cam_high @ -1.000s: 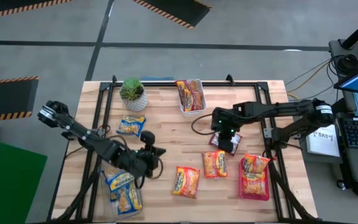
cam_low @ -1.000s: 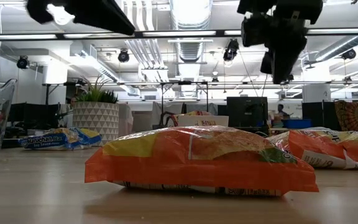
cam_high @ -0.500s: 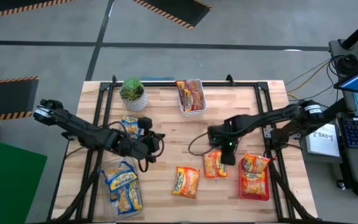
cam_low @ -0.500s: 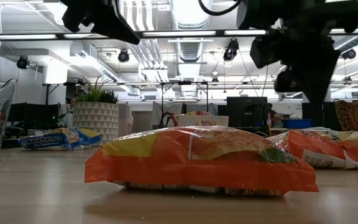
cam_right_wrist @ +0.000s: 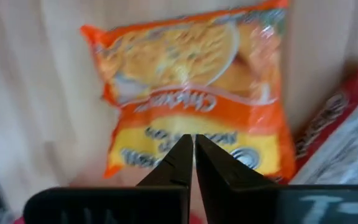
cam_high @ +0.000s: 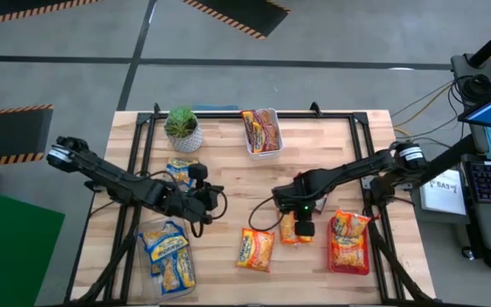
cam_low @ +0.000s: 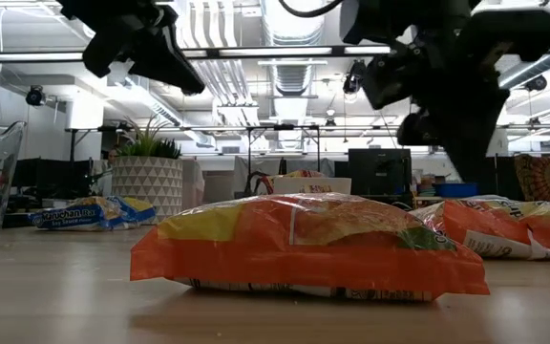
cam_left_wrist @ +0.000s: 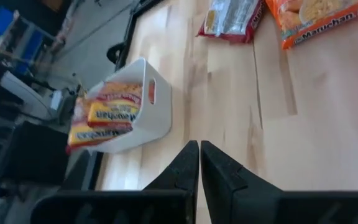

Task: Sort Maruchan noodles
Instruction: Put the top orange noodle pack into the pink bin

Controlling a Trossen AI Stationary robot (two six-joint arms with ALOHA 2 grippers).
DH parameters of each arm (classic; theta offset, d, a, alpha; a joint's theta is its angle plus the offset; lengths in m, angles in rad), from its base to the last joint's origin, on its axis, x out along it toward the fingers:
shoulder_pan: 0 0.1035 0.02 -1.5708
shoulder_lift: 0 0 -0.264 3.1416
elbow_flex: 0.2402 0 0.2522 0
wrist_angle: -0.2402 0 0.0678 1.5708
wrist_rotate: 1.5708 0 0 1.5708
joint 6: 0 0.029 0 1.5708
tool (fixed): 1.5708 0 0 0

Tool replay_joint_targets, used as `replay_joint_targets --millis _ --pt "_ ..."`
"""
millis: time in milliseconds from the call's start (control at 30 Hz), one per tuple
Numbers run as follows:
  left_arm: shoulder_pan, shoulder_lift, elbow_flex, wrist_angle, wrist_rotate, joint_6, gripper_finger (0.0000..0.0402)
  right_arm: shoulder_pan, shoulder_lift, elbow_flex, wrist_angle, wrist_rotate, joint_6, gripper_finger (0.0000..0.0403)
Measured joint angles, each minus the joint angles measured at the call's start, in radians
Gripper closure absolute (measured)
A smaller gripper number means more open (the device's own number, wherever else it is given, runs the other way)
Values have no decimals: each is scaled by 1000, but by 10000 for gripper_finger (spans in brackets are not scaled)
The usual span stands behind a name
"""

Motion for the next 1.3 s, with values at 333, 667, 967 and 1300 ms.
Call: replay_joint_targets --millis 333,667,967,1300 --pt "-17 0 -6 -37 1 -37 402 0 64 41 -5 62 -10 272" --pt "-17 1 -6 -39 1 -48 402 24 63 27 -2 116 -54 110" --pt "-17 1 -6 -39 1 -53 402 58 112 -3 29 181 -30 114" --pt "-17 1 -6 -39 1 -53 402 58 116 -3 30 160 -50 229"
